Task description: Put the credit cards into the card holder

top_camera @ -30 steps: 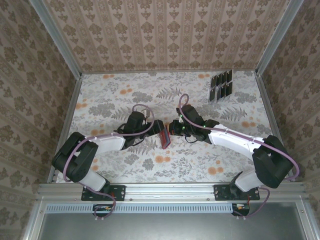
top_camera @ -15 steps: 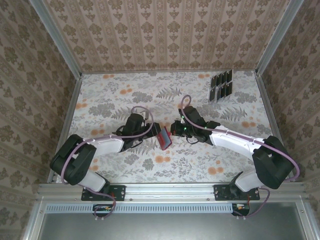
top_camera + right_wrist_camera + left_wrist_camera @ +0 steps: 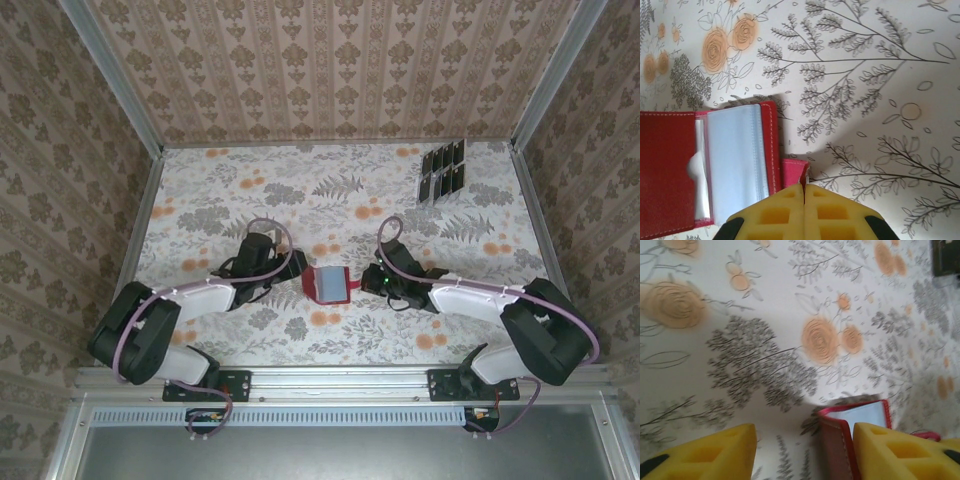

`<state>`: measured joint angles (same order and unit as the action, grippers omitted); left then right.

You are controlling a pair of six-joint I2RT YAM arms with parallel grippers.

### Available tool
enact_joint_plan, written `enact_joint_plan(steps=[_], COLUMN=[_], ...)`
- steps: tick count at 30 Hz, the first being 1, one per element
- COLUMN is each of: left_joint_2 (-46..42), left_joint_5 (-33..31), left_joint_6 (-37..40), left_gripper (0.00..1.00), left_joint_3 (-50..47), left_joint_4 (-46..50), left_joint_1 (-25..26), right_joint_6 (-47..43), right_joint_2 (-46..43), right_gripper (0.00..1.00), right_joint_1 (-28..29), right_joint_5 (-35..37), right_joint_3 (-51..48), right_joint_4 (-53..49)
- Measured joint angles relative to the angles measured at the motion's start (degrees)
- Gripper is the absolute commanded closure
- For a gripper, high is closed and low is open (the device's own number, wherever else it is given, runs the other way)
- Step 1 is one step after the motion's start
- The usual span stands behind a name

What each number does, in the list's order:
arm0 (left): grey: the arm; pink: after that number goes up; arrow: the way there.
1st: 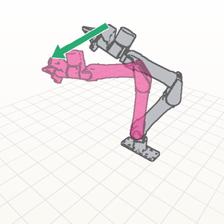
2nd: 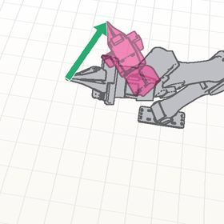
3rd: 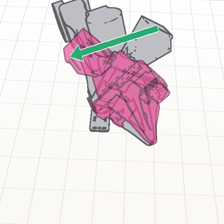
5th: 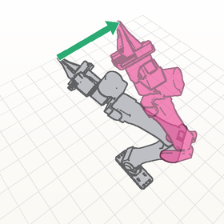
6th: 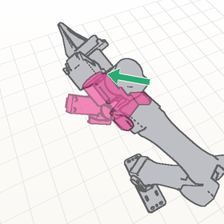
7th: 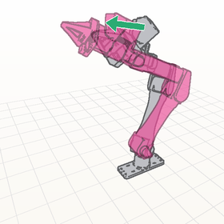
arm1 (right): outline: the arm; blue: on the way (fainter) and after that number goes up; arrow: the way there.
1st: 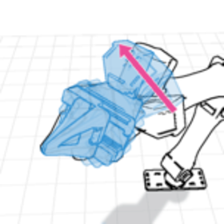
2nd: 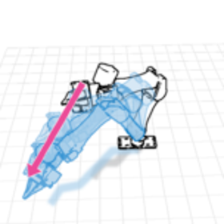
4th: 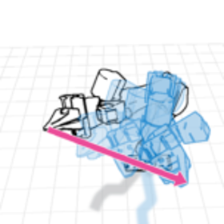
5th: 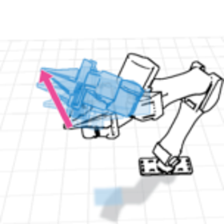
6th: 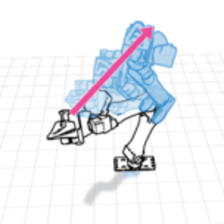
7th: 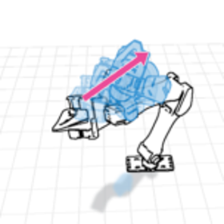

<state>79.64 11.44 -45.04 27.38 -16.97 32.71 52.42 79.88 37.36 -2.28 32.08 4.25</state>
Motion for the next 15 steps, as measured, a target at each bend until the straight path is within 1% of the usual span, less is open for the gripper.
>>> enact_joint_plan(steps=[4,9,15], left_joint_2=[-1.4,-2.1,-2.1], left_joint_5=[-0.8,-1.9,-5.7], left_joint_6=[1.2,3.0,6.9], left_gripper=[0.36,0.36,0.36], left_joint_3=[-1.2,-1.0,2.1], left_joint_4=[3.1,7.8,16.9], left_joint_1=[-0.9,-1.0,-1.0], right_joint_6=[1.5,2.1,2.1], right_joint_2=[-0.1,-0.1,0.6], right_gripper=[1.0,1.0,0.91], right_joint_1=[0.0,0.0,0.0], right_joint_5=[0.6,0.6,1.8], right_joint_3=[-1.6,-2.0,-2.1], right_joint_4=[2.3,3.4,3.4])
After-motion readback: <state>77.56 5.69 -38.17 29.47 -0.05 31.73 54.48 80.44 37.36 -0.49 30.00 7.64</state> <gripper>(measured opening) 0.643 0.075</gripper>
